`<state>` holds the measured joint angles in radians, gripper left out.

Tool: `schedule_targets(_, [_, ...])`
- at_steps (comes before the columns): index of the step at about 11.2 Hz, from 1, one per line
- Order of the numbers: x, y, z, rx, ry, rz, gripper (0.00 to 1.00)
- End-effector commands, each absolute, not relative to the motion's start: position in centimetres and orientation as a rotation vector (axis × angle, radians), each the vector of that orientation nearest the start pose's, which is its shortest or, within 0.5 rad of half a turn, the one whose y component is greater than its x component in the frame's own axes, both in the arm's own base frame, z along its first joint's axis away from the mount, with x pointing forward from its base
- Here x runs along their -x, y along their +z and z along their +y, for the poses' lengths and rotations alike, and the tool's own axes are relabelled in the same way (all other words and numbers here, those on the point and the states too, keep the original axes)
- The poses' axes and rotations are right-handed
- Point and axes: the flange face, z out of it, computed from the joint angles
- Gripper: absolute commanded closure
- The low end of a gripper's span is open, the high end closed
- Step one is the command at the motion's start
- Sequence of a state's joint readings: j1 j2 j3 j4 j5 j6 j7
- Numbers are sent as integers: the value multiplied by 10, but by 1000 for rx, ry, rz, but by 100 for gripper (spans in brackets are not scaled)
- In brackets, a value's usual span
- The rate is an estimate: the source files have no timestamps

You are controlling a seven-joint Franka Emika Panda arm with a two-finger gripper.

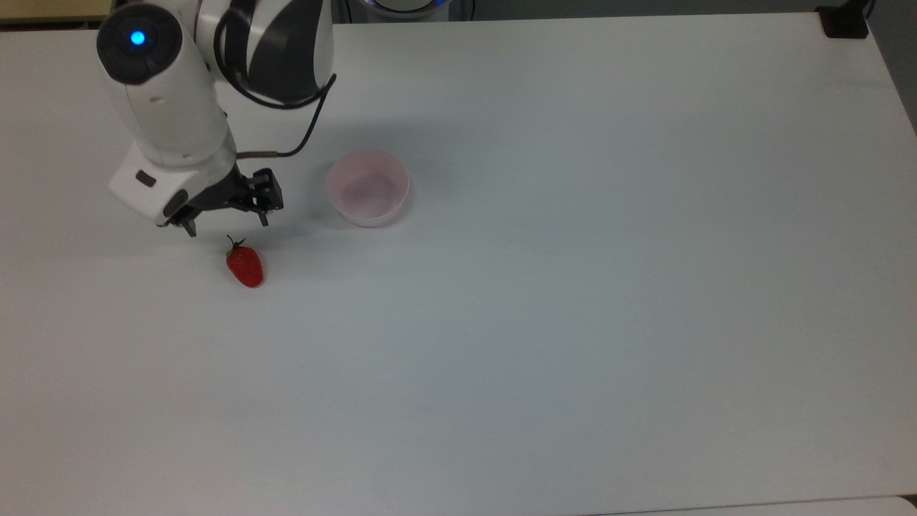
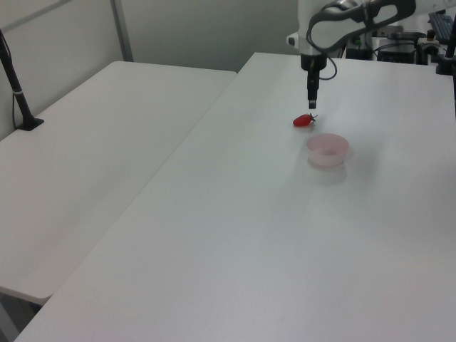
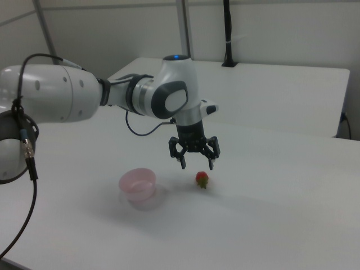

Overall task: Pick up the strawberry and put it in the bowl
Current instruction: 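Move the open gripper down over the red strawberry, then close the gripper on the red strawberry and lift it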

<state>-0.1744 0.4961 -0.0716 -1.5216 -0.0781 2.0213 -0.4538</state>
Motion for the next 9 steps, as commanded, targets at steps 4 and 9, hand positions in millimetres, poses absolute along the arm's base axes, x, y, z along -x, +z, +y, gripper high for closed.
schedule_targets(4, [-697,325,-156,3239,-52,-261,17])
schedule_targets(9, [-698,315,-147,3239,-41,-289,75])
